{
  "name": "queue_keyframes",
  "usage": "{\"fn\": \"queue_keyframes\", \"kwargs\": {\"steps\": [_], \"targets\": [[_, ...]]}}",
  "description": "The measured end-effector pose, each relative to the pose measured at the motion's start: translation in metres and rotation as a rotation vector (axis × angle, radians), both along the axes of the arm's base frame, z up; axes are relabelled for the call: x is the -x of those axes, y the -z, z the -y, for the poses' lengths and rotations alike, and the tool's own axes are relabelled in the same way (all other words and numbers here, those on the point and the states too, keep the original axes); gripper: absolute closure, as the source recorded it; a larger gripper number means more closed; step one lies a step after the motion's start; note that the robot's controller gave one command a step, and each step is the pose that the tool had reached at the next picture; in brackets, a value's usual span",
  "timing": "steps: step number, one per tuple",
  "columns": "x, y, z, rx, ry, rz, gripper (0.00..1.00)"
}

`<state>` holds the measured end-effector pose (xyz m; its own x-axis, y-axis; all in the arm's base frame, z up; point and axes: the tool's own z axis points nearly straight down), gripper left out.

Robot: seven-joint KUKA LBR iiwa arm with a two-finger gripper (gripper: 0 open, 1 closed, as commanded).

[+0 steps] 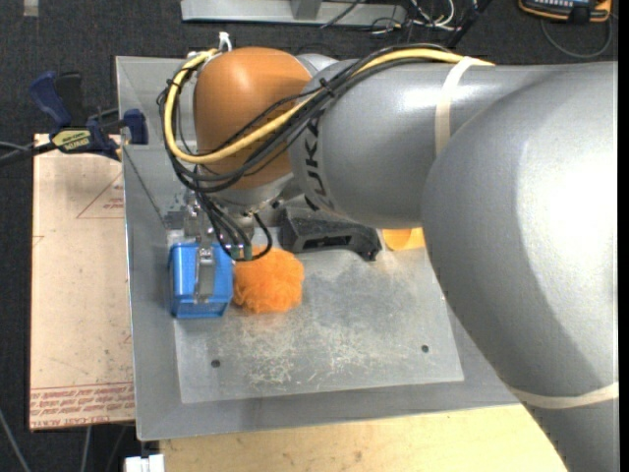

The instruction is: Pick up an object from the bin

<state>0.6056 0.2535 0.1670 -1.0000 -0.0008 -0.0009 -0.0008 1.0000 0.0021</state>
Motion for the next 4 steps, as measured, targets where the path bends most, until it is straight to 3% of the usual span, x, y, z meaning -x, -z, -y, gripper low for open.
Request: {"fn": "queue_keyframes", "kwargs": {"steps": [1,2,3,4], "targets": [[0.004,0.037,0.023,-0.002,-0.083,0.002,0.0],[0.014,0.064,0.044,0.0,-0.334,0.001,0.0],[0.03,0.07,0.049,0.0,-0.627,0.003,0.0],[0.033,0.072,0.049,-0.001,-0.659,0.002,0.0]]}}
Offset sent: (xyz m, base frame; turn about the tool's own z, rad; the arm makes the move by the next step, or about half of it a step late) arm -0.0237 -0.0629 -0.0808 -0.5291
